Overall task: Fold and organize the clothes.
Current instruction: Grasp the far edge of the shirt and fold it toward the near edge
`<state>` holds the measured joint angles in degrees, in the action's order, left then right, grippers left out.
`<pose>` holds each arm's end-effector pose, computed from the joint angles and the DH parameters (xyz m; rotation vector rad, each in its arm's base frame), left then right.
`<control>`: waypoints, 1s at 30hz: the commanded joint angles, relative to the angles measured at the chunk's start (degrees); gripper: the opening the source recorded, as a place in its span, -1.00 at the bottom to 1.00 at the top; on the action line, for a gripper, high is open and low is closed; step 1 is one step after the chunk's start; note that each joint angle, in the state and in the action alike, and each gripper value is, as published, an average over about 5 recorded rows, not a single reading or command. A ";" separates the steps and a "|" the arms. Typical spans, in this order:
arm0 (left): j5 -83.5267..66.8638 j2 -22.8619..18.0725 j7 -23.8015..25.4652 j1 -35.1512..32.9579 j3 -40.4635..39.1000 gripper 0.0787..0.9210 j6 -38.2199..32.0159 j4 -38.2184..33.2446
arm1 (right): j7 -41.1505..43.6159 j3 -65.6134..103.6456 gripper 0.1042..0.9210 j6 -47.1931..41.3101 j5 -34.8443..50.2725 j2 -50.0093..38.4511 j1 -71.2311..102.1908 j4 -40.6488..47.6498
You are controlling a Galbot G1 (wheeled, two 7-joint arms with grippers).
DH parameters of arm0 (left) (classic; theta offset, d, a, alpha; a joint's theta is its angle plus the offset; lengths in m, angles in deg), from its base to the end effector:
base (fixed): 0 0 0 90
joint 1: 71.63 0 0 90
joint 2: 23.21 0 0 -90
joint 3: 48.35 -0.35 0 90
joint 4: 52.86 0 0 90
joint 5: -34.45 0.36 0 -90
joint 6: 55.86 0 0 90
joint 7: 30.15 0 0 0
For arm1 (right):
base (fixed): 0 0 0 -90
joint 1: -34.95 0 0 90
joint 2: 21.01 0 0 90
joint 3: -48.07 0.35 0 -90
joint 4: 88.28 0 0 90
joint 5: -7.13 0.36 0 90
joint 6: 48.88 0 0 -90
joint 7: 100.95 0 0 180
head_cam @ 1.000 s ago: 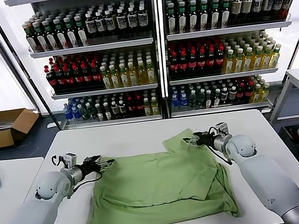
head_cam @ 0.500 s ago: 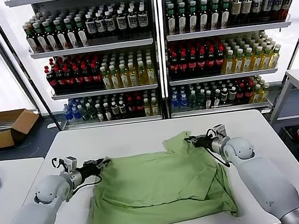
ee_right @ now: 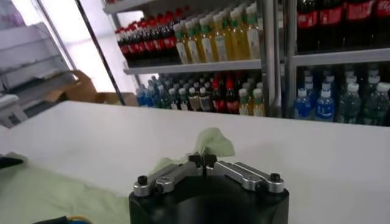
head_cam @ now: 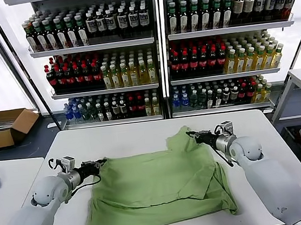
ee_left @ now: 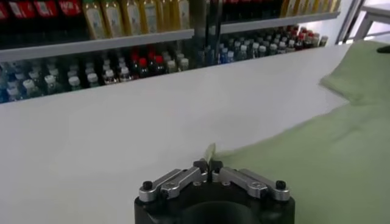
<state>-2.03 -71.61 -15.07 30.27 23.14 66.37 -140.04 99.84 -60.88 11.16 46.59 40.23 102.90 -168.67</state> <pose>0.4060 0.1588 -0.2729 -0.5500 -2.4667 -0.1236 0.4669 -0.0963 -0.2586 0.7947 -2.5743 -0.1975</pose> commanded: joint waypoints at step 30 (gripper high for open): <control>3.09 -1.02 -3.44 -45.84 28.41 -0.97 0.78 -35.27 | -0.70 30.72 -0.99 5.04 -0.24 -2.44 62.01 -44.02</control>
<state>-2.16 -70.09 -19.21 -1.90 45.72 67.08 -168.65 98.79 -35.98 14.09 49.50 36.67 147.45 -204.44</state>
